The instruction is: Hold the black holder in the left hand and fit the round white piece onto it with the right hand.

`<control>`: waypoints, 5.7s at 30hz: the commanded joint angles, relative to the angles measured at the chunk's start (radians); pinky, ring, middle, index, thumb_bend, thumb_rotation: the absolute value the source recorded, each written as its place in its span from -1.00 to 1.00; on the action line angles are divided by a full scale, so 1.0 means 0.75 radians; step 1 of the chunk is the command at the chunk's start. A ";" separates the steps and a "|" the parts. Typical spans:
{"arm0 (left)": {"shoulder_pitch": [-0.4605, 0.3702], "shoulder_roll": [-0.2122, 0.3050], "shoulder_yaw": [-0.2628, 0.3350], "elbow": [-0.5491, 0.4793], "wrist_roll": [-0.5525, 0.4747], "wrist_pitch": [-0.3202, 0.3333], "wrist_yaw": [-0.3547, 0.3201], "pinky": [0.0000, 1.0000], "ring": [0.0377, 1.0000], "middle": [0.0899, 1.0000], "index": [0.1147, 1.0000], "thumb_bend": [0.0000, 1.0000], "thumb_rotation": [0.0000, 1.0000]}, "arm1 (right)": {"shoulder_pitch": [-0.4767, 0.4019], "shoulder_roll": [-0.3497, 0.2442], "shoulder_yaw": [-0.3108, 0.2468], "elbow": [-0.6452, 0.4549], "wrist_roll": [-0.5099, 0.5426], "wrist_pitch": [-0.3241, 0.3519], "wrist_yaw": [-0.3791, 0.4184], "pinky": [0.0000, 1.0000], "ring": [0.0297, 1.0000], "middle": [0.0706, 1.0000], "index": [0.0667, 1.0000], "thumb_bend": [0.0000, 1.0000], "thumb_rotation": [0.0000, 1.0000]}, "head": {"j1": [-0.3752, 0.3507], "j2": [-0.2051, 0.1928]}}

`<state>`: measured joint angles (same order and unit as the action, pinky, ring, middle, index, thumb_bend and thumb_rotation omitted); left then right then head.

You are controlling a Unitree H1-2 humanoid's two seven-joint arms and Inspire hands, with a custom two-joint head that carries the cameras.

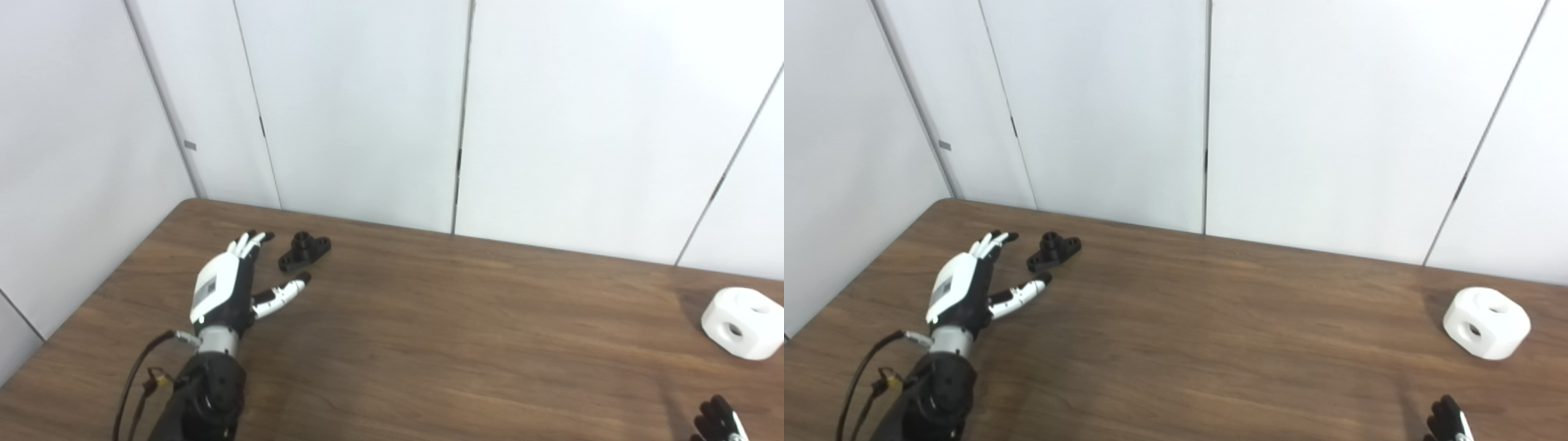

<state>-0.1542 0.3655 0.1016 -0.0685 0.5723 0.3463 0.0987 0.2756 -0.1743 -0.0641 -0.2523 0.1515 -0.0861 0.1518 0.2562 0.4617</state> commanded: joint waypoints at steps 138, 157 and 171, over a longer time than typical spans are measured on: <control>-0.243 0.088 -0.236 0.445 -0.067 -0.188 0.115 0.76 0.83 0.64 -0.15 0.03 -0.91 | 0.003 0.020 -0.002 -0.021 -0.033 -0.043 -0.016 1.00 1.00 1.00 1.00 -0.01 1.00 | -0.076 0.049; -0.039 0.071 -0.329 -0.080 -0.057 -0.101 -0.247 0.69 0.84 0.65 -0.15 0.03 -0.91 | 0.009 0.037 0.021 -0.076 -0.074 -0.012 -0.027 1.00 1.00 1.00 1.00 0.03 1.00 | -0.218 0.122; 0.125 -0.023 -0.506 -0.407 -0.025 -0.043 -0.489 0.75 0.83 0.66 -0.15 0.03 -0.91 | 0.014 0.067 0.051 -0.197 -0.120 0.106 -0.070 1.00 1.00 1.00 1.00 -0.04 1.00 | -0.422 0.307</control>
<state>-0.0569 0.3461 -0.2741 -0.3353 0.5511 0.3082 -0.2501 0.2906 -0.1441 -0.0268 -0.3573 0.0666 -0.0037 0.1150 -0.0596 0.6917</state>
